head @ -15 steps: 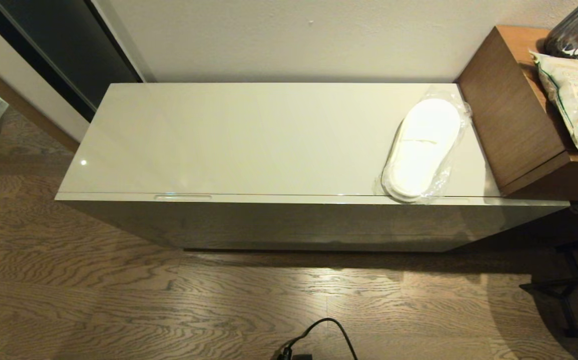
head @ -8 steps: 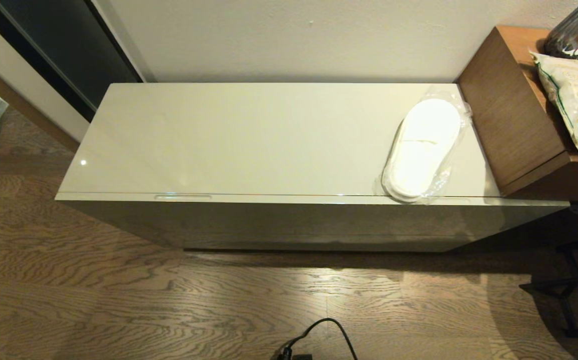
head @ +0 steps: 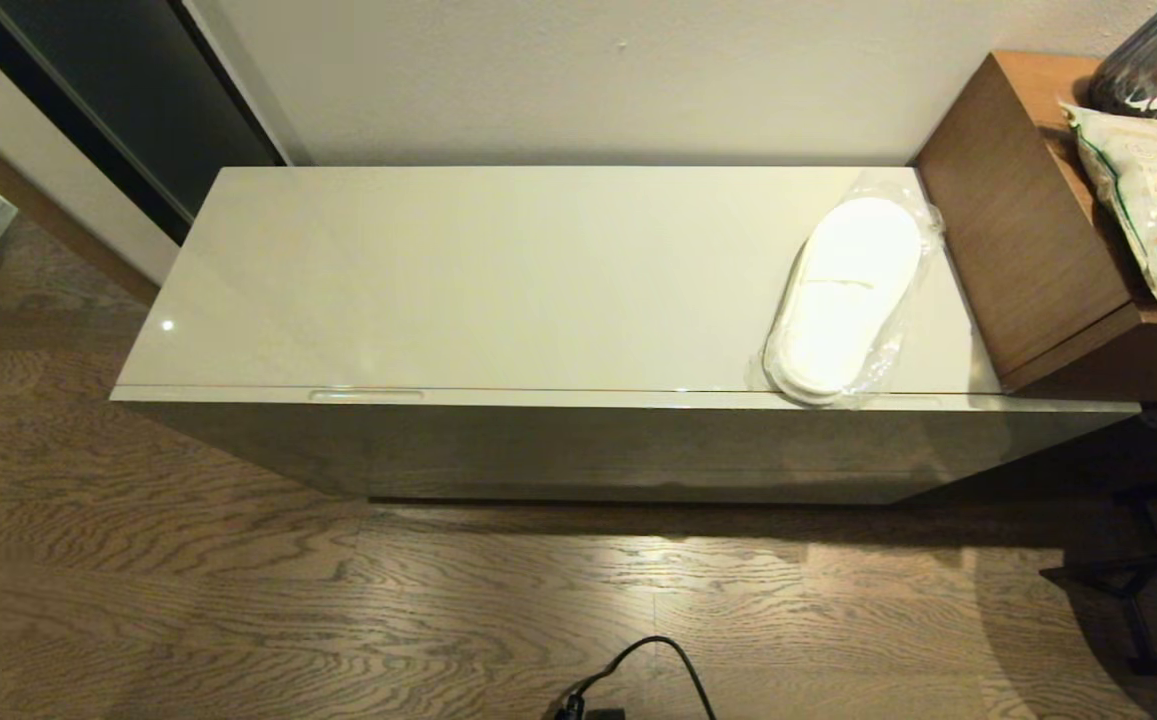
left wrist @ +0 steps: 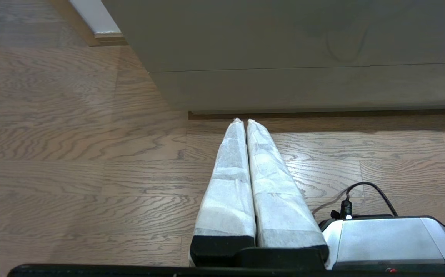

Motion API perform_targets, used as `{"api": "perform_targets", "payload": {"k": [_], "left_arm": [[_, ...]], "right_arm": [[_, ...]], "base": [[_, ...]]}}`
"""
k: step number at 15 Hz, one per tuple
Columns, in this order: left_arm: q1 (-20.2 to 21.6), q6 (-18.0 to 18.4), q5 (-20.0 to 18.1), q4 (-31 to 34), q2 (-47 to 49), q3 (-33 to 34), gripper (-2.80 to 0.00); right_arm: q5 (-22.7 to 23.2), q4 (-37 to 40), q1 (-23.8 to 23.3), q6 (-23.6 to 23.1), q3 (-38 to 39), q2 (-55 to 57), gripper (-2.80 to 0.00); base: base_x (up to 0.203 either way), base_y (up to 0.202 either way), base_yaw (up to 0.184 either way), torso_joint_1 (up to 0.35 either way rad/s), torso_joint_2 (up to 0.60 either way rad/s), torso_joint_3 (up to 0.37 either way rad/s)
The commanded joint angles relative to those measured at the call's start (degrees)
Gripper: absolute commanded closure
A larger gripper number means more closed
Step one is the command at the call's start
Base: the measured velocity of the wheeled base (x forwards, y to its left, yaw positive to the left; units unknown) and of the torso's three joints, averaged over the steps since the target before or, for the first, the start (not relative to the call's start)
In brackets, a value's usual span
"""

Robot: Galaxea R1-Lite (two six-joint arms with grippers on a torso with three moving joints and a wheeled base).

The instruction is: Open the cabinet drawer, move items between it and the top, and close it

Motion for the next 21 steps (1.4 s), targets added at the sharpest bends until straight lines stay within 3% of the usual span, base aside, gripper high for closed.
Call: {"api": "perform_targets", "payload": {"k": [1, 4, 7, 10, 11, 13, 15, 17, 21], "left_arm": [[-0.04, 0.01, 0.00, 0.00, 0.07, 0.09, 0.00], [-0.04, 0.01, 0.00, 0.00, 0.07, 0.09, 0.00], [-0.04, 0.01, 0.00, 0.00, 0.07, 0.02, 0.00], [0.00, 0.01, 0.00, 0.00, 0.07, 0.04, 0.00], [0.04, 0.01, 0.00, 0.00, 0.07, 0.00, 0.00], [-0.04, 0.01, 0.00, 0.00, 0.07, 0.06, 0.00], [0.03, 0.01, 0.00, 0.00, 0.07, 0.03, 0.00], [-0.01, 0.01, 0.00, 0.00, 0.07, 0.06, 0.00], [-0.02, 0.01, 0.00, 0.00, 0.07, 0.05, 0.00]], "right_arm": [[-0.36, -7.98, 0.05, -4.21, 10.84, -2.06, 0.00], [4.33, -18.42, 0.06, -10.30, 24.51, -2.59, 0.00], [5.35, -26.82, 0.06, -13.84, 35.33, -3.52, 0.00], [2.52, -15.95, 0.06, -6.78, 31.34, -4.17, 0.00], [2.49, -17.41, 0.06, -7.34, 31.48, -4.32, 0.00], [1.23, -20.13, 0.06, -13.44, 32.26, -4.53, 0.00], [-7.15, -20.58, 0.06, -13.74, 32.91, -4.54, 0.00], [-4.47, -19.67, 0.06, -12.91, 33.43, -4.54, 0.00], [-4.74, -16.47, 0.06, -11.73, 32.97, -4.54, 0.00]], "base": [[0.000, 0.000, 0.000, 0.000, 0.00, 0.000], [0.000, 0.000, 0.000, 0.000, 0.00, 0.000], [0.000, 0.000, 0.000, 0.000, 0.00, 0.000], [0.000, 0.000, 0.000, 0.000, 0.00, 0.000], [0.000, 0.000, 0.000, 0.000, 0.00, 0.000], [0.000, 0.000, 0.000, 0.000, 0.00, 0.000], [0.000, 0.000, 0.000, 0.000, 0.00, 0.000], [0.000, 0.000, 0.000, 0.000, 0.00, 0.000], [0.000, 0.000, 0.000, 0.000, 0.00, 0.000]]}}
